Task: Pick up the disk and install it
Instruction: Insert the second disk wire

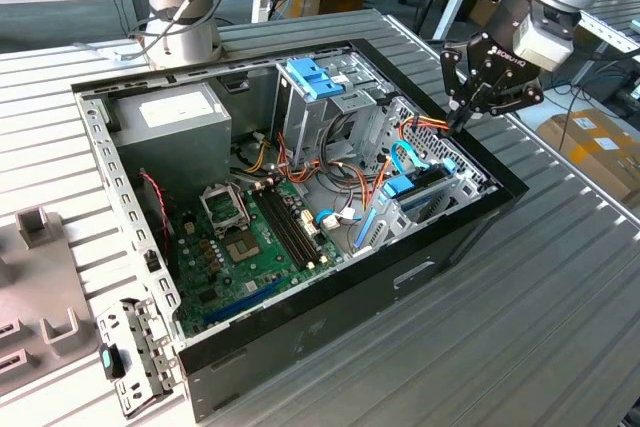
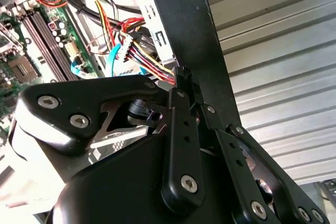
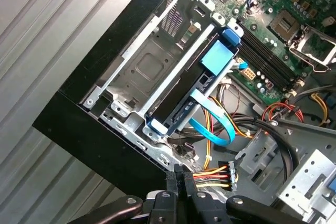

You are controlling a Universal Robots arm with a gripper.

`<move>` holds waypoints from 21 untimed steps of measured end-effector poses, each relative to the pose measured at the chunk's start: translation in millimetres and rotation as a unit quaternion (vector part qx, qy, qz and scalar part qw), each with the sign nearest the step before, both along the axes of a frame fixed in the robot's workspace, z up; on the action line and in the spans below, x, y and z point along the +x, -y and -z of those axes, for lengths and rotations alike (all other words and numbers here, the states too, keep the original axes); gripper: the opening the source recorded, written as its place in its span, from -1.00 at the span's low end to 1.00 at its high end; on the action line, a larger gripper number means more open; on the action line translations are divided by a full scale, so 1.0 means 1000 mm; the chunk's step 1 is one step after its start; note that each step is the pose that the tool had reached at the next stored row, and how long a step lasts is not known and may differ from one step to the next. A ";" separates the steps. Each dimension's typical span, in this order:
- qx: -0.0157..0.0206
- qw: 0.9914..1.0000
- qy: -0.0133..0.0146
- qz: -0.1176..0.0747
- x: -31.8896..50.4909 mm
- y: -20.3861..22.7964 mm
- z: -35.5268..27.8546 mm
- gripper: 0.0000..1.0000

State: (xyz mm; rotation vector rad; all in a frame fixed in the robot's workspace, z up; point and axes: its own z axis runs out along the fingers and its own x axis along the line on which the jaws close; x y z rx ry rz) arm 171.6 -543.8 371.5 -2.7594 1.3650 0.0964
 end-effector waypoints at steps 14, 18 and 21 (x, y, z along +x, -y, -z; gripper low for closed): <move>0.000 0.997 0.001 0.075 -0.0049 0.0000 0.0007 -0.67; 0.000 0.996 0.001 0.086 -0.0089 0.0000 0.0015 -0.67; 0.000 0.994 0.001 0.108 -0.0093 0.0000 0.0019 -0.67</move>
